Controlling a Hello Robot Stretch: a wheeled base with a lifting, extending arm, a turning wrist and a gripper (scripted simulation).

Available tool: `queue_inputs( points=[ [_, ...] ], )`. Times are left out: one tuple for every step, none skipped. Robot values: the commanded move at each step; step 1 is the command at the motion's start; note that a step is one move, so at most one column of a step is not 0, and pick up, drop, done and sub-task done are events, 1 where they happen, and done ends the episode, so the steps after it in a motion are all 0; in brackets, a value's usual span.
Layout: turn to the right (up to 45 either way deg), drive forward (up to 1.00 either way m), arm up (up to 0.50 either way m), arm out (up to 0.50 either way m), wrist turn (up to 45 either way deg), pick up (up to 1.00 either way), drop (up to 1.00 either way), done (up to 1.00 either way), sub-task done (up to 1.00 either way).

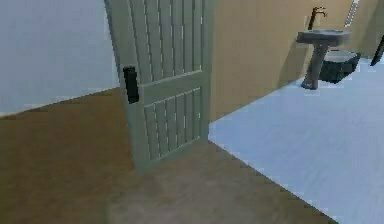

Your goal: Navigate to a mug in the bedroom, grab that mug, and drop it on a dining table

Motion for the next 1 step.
queue_inputs(
  points=[
    [45.0, 0.00, 0.00, 0.00, 0.0, 0.00, 0.00, 0.00, 0.00]
  ],
)
